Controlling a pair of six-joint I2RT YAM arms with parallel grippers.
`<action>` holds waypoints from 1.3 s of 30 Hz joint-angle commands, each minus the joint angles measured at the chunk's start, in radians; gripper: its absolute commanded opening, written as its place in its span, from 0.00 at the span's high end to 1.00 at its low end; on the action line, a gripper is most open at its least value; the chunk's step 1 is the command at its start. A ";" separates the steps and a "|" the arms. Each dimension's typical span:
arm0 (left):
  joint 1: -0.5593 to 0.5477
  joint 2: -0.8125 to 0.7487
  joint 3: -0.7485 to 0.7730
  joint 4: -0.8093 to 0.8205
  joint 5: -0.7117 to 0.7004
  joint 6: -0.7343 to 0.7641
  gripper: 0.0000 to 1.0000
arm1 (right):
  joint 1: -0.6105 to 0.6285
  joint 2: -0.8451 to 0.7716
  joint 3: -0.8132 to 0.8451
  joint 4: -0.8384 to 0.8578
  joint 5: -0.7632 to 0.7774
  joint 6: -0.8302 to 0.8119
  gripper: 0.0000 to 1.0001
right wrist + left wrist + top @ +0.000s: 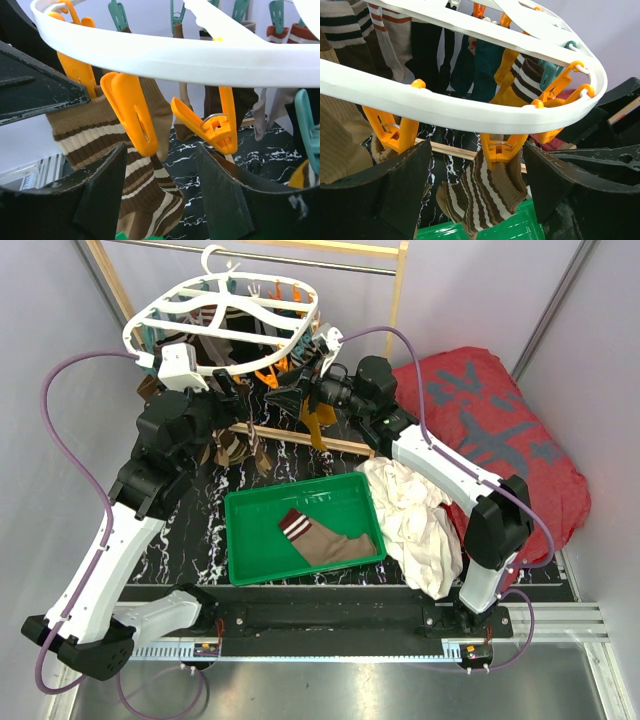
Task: Clip the socks to the hanger
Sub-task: Open the clamp at the hanger.
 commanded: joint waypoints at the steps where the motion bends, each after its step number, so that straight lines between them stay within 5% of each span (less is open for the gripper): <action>1: 0.008 -0.010 0.013 0.031 -0.012 0.014 0.22 | 0.000 0.016 0.092 0.039 -0.068 0.017 0.36; 7: 0.009 -0.012 0.014 0.031 -0.004 0.007 0.22 | 0.000 0.030 0.135 0.028 -0.094 0.017 0.42; 11: 0.009 -0.010 0.020 0.031 0.004 0.000 0.23 | 0.000 0.030 0.147 0.013 -0.107 0.019 0.55; 16: 0.009 -0.024 0.057 0.019 0.042 -0.026 0.22 | 0.000 0.016 0.133 -0.006 -0.116 0.014 0.91; 19: 0.009 -0.029 0.095 -0.012 0.056 -0.035 0.22 | 0.009 -0.002 0.116 -0.003 -0.107 0.014 1.00; 30: 0.009 -0.033 0.253 -0.158 0.231 -0.047 0.21 | 0.123 -0.081 0.102 -0.162 0.154 -0.155 1.00; 39: 0.008 0.026 0.275 -0.188 0.363 -0.092 0.21 | 0.163 -0.076 0.125 -0.228 0.200 -0.172 1.00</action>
